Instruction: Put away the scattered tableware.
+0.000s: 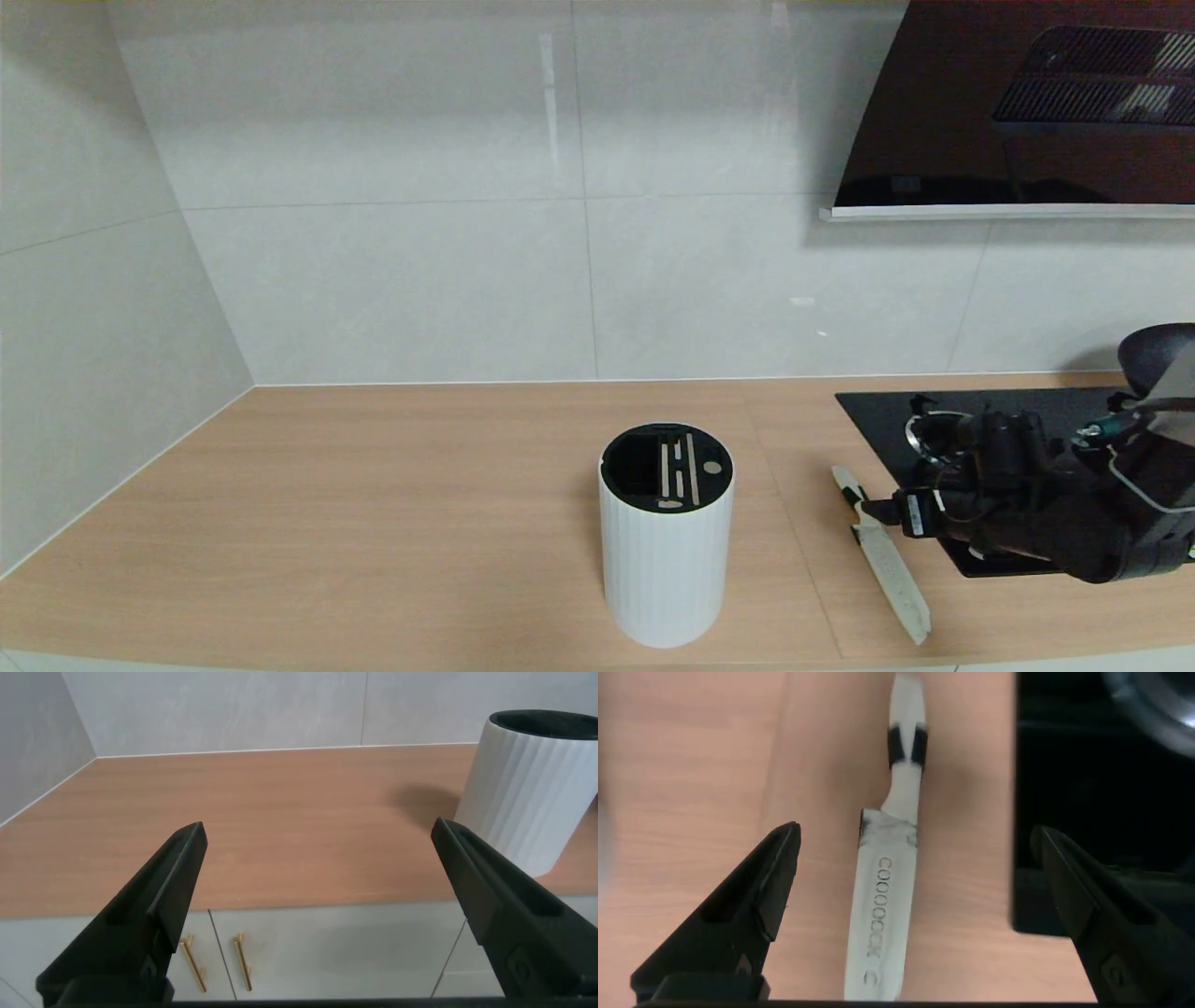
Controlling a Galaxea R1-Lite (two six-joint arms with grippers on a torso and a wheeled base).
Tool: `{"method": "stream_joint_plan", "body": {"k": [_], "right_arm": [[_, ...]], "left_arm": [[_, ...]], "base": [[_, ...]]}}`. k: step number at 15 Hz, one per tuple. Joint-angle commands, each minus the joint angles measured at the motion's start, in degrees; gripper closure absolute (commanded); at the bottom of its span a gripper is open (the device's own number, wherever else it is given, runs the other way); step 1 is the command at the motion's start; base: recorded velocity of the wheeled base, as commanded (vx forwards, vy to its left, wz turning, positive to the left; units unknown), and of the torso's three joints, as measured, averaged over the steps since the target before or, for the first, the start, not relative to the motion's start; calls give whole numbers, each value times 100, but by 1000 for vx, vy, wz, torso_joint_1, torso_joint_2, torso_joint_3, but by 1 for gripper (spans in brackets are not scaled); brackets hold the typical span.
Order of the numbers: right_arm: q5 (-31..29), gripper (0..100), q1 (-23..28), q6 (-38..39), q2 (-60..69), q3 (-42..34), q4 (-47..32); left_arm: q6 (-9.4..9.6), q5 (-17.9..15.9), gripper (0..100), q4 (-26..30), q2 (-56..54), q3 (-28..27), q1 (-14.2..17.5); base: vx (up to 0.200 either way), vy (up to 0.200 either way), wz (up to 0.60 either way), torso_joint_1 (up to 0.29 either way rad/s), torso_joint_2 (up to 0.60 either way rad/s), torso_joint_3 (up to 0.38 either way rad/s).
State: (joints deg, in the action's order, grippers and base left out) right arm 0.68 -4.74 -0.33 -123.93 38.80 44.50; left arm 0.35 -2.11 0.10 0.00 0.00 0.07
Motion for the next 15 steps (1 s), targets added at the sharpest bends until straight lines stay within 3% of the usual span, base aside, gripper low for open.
{"method": "stream_joint_plan", "body": {"k": [1,15], "right_arm": [[-121,0,-159,-11,-808,5,464],[-341,0,-194,-11,-1406,523,648]], "left_arm": [[0,0,0,-1,0,0,1],[0,0,0,-1,0,0,1]], "base": [[0,0,0,0,0,0],[0,0,0,0,0,0]]}}
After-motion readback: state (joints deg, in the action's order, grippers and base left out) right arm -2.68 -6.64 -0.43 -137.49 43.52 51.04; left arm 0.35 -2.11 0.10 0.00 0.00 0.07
